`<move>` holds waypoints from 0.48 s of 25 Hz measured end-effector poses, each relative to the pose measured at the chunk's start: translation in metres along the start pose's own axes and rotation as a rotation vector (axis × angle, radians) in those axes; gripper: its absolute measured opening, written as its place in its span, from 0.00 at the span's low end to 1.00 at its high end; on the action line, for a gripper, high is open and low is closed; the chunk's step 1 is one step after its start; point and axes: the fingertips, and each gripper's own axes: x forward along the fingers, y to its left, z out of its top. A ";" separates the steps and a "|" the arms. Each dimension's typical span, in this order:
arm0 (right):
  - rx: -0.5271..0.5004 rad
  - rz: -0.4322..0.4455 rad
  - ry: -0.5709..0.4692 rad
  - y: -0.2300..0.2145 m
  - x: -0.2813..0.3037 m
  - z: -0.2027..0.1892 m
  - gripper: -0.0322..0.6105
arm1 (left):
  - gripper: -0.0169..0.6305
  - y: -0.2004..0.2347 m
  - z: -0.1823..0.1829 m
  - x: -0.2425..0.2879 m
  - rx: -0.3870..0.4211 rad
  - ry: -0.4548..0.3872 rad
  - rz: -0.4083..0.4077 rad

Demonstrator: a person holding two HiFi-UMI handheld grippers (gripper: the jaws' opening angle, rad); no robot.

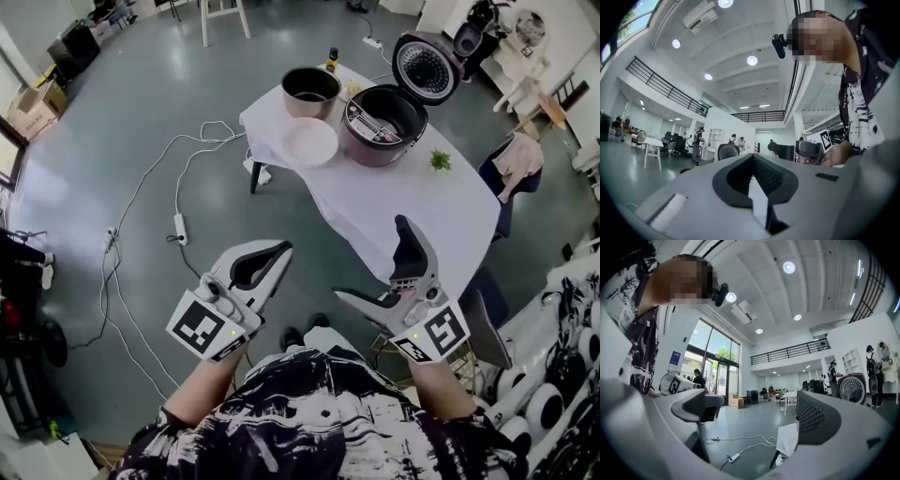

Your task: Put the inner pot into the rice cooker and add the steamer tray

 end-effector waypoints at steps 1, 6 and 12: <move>0.002 -0.006 0.003 -0.005 0.007 -0.003 0.91 | 0.03 0.009 0.000 0.004 0.000 -0.001 -0.003; 0.012 -0.022 0.008 -0.039 0.043 -0.019 0.91 | 0.03 0.055 -0.005 0.030 0.002 0.008 -0.016; 0.024 -0.064 -0.008 -0.104 0.083 -0.040 0.91 | 0.03 0.118 -0.011 0.087 0.035 0.037 -0.056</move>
